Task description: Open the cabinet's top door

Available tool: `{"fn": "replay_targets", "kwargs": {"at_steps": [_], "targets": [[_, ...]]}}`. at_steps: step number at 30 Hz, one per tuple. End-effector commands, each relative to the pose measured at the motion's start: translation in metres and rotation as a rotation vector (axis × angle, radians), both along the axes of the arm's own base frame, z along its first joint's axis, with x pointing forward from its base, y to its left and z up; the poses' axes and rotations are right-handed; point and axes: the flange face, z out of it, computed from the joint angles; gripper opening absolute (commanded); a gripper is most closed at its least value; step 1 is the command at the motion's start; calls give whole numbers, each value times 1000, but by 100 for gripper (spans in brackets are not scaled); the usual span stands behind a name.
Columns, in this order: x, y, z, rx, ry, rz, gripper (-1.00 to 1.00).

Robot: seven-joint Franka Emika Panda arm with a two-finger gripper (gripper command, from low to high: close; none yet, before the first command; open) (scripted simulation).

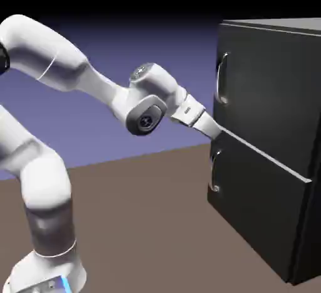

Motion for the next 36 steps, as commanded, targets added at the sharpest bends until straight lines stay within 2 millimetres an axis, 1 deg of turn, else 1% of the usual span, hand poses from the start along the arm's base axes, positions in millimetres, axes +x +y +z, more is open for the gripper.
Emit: {"fn": "replay_targets", "kwargs": {"at_steps": [1, 6, 10, 15, 19, 24, 28, 32, 36], "targets": [[-3, -3, 9, 11, -17, -18, 0], [-20, -11, 52, 63, -106, -94, 0], [-36, -12, 81, 99, -179, -139, 0], [-56, -4, 111, 134, -270, -178, 0], [-69, 9, 128, 153, -343, -194, 0], [-81, 30, 142, 164, -430, -198, 0], [-85, 51, 145, 161, -495, -190, 0], [-82, 73, 142, 149, -554, -174, 0], [-73, 94, 133, 128, -606, -151, 0]]}}
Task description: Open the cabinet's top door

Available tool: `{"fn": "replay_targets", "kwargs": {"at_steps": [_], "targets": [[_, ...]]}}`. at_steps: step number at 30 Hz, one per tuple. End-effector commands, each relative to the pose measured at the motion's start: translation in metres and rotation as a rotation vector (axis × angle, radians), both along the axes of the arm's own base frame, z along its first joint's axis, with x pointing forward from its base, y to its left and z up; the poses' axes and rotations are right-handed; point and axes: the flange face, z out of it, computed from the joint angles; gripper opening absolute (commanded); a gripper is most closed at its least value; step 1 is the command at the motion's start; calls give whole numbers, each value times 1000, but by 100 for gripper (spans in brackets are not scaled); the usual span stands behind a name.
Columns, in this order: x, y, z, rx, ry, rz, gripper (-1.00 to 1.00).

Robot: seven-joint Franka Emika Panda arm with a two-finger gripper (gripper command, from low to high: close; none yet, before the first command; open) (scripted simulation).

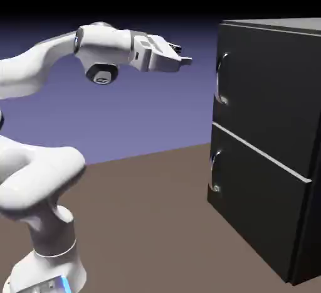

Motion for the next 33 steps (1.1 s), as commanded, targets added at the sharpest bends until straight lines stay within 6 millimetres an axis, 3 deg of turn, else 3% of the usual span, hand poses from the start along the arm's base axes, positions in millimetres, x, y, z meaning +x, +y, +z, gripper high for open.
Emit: {"fn": "replay_targets", "kwargs": {"at_steps": [1, 9, 16, 18, 22, 23, 24, 25, 33], "targets": [[3, 5, -3, -9, -11, 3, 0], [43, 32, -45, -91, -82, 33, 0], [92, 32, -99, -172, -115, 57, 0], [95, 31, -103, -177, -116, 58, 0], [144, 29, -103, -177, -116, 58, 0], [145, 29, -103, -177, -116, 58, 0], [145, 29, -103, -177, -116, 58, -100], [145, 29, -103, -177, -116, 58, -100], [72, -4, -103, -165, -133, 256, -100]]}}
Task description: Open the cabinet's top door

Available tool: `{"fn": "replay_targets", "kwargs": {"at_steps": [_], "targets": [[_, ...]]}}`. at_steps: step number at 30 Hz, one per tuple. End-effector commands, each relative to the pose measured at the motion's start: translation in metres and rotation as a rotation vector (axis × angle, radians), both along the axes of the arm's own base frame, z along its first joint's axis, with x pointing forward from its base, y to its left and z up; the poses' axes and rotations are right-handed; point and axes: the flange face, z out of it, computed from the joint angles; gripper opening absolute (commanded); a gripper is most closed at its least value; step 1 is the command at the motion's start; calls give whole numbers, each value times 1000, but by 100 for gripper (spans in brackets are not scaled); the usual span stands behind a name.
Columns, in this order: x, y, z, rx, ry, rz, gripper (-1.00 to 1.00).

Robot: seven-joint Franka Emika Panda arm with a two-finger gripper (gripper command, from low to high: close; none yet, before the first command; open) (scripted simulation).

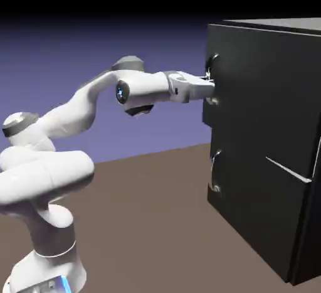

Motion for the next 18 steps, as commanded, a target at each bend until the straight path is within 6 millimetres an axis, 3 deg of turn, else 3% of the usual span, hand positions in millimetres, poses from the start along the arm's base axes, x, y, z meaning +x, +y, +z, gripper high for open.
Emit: {"fn": "replay_targets", "kwargs": {"at_steps": [1, 9, 18], "targets": [[-9, -6, 0, 0, 1, 25, -100], [-71, -53, 0, 0, 1, 219, -100], [-111, -95, 0, 0, 0, 364, -100]]}}
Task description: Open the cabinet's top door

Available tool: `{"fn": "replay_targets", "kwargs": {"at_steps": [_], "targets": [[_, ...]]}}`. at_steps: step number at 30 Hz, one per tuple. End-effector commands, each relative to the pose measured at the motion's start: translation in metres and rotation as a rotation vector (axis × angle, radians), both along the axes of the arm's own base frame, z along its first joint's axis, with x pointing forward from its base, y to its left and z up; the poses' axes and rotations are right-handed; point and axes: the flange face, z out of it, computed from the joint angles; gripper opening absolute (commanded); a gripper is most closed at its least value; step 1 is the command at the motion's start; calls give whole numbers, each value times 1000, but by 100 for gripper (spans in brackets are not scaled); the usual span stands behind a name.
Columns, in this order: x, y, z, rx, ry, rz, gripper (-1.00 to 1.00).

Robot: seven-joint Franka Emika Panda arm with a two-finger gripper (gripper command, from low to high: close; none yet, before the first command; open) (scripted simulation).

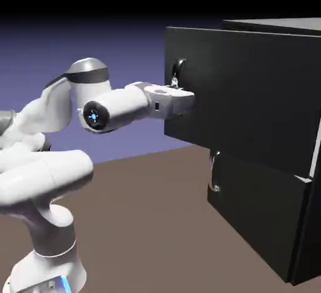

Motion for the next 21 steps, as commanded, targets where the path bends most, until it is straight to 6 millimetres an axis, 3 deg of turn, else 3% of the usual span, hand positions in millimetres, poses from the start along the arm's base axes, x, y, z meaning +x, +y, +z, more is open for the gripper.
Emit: {"fn": "replay_targets", "kwargs": {"at_steps": [1, 21], "targets": [[-3, -4, 0, -3, 0, 11, -100], [-64, -112, 0, -3, -1, 322, -100]]}}
